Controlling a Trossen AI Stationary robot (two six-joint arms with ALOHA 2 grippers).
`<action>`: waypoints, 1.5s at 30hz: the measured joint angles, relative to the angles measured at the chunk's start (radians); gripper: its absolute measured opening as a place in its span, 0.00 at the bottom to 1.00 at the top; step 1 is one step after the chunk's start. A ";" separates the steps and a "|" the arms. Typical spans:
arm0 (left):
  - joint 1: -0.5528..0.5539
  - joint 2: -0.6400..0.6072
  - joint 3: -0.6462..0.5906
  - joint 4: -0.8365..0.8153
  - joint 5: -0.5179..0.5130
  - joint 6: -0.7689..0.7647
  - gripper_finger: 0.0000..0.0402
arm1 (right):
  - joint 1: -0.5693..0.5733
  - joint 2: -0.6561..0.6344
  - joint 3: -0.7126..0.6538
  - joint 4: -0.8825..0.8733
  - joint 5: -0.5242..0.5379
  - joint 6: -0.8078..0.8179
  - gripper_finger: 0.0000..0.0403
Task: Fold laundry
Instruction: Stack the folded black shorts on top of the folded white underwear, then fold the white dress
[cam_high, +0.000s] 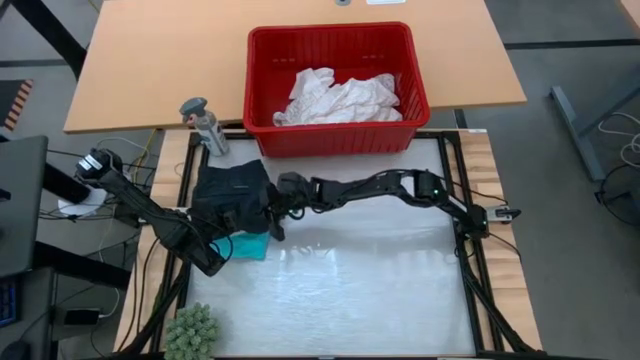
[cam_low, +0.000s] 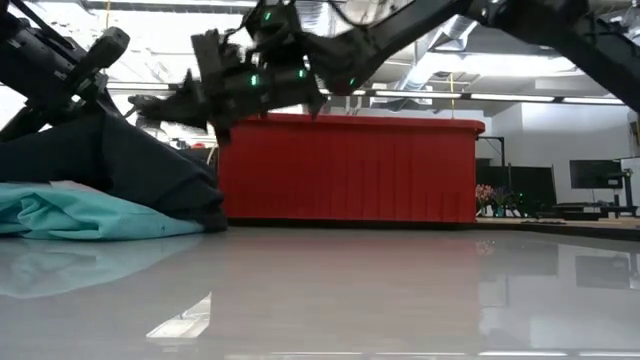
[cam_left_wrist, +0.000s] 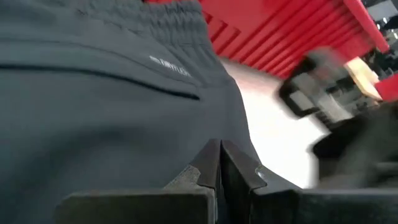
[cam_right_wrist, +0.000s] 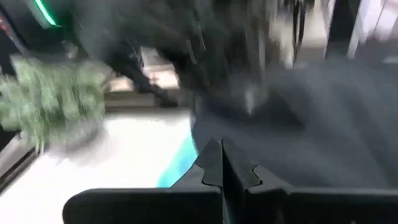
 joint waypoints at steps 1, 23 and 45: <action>0.002 0.005 0.000 0.004 -0.001 0.005 0.00 | -0.001 0.021 0.015 0.012 0.004 0.010 0.05; 0.007 0.023 -0.079 0.007 0.133 0.004 0.00 | 0.013 0.084 0.030 -0.234 -0.062 -0.120 0.05; 0.102 -0.295 0.166 -0.003 -0.440 0.432 0.00 | -0.140 -0.444 0.028 -0.619 -0.052 -0.374 0.10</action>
